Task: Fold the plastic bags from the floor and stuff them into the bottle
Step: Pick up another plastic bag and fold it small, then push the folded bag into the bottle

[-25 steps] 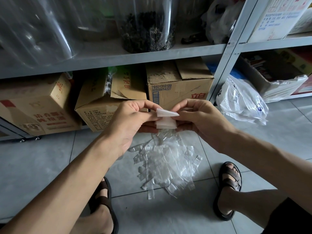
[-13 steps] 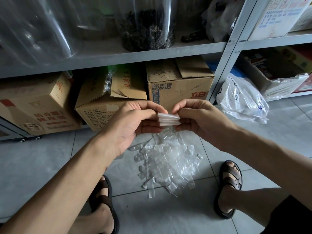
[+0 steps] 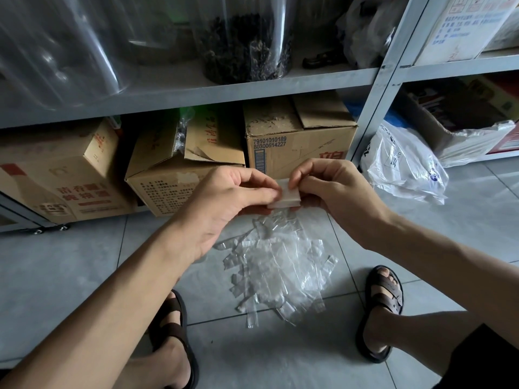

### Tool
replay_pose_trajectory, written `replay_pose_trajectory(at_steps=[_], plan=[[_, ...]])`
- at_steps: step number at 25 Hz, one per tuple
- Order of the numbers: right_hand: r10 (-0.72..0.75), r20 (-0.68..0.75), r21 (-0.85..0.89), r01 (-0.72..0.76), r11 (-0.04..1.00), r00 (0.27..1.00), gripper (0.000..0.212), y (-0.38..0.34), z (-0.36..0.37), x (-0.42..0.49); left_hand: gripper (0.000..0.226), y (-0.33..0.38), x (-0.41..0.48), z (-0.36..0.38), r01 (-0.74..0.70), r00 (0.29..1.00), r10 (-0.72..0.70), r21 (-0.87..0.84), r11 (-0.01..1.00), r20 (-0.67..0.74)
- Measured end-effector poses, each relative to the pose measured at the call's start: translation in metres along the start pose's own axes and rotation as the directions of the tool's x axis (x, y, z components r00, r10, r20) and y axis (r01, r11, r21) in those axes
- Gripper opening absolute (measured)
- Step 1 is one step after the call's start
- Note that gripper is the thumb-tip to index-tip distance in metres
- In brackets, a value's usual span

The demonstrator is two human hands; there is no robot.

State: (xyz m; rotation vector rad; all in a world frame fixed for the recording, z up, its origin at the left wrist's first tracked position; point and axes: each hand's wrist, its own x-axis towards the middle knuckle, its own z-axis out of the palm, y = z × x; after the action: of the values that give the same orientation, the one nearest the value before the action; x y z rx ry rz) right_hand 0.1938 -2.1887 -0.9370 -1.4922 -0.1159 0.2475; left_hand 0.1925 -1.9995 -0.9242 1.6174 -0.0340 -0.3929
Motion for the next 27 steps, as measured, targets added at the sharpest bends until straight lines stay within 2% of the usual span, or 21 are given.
replay_pose_trajectory(at_steps=[2,5,8,17,20,24,27], plan=[[0.042,0.038,0.024,-0.042,0.999,0.998,0.019,0.000,-0.001,0.001,0.013,-0.001,0.000,-0.002,-0.043,0.998,0.047,0.099,0.994,-0.032],[0.021,0.091,-0.088,-0.013,0.996,0.996,0.004,0.002,-0.001,0.000,0.019,-0.002,0.002,-0.006,-0.084,0.994,0.095,0.182,0.980,-0.056],[-0.017,0.078,-0.152,0.028,0.988,0.997,0.011,0.006,-0.001,0.000,0.020,-0.004,0.003,-0.007,-0.092,0.993,0.107,0.224,0.970,-0.056],[-0.029,0.071,-0.168,0.040,0.985,0.997,0.015,0.007,0.021,0.019,0.020,-0.006,0.001,-0.030,-0.103,0.981,0.143,0.272,0.957,-0.133],[-0.017,0.121,-0.258,0.048,0.965,0.992,0.018,0.011,0.031,0.025,0.019,-0.012,-0.004,-0.043,-0.110,0.983,0.145,0.273,0.956,-0.113],[0.045,0.220,-0.386,0.045,0.921,0.974,0.020,0.018,0.048,0.030,0.021,-0.025,-0.009,-0.067,-0.154,0.983,0.184,0.446,0.882,-0.024],[0.084,0.257,-0.413,0.031,0.910,0.963,0.017,0.016,0.066,0.043,0.022,-0.028,-0.003,-0.085,-0.171,0.979,0.201,0.472,0.865,-0.015]])
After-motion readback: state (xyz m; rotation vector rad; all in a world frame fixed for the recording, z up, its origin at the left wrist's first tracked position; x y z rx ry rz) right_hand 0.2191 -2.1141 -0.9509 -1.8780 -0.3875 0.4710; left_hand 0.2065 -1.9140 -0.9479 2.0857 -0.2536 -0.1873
